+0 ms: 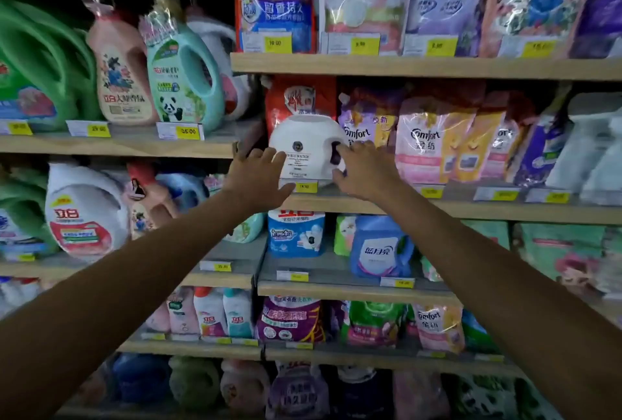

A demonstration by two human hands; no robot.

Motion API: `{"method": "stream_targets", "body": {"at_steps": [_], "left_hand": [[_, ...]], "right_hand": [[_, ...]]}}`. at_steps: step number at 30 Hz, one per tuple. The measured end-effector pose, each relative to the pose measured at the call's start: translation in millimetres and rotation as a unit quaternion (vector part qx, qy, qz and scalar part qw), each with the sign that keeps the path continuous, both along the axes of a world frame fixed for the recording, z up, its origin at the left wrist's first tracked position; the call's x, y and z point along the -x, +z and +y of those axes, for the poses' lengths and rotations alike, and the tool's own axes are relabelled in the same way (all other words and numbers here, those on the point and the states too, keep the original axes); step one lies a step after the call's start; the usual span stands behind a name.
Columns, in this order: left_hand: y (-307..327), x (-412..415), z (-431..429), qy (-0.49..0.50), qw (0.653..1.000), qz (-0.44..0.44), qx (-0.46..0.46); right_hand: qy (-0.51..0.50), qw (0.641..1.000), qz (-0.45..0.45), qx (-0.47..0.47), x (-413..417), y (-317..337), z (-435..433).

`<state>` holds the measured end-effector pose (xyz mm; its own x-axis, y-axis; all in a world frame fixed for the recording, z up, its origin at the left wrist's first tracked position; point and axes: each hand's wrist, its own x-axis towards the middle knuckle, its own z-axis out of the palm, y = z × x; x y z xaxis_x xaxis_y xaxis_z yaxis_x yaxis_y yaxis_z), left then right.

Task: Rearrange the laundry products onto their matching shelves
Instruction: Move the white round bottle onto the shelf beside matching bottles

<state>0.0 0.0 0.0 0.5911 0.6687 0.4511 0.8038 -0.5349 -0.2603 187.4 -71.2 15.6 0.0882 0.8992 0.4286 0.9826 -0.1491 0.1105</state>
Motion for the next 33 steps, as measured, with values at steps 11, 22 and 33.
{"method": "stream_targets", "body": {"at_steps": [11, 22, 33], "left_hand": [[-19, -47, 119, -0.045, 0.943, -0.268, 0.191], [-53, -58, 191, -0.218, 0.748, -0.485, 0.399], [-47, -56, 202, -0.243, 0.672, -0.531, 0.455]], "right_hand": [[-0.010, 0.957, 0.284, -0.058, -37, -32, 124], [0.025, 0.825, 0.558, -0.082, -60, -65, 180], [0.060, 0.792, 0.594, -0.129, -51, -62, 172]]}}
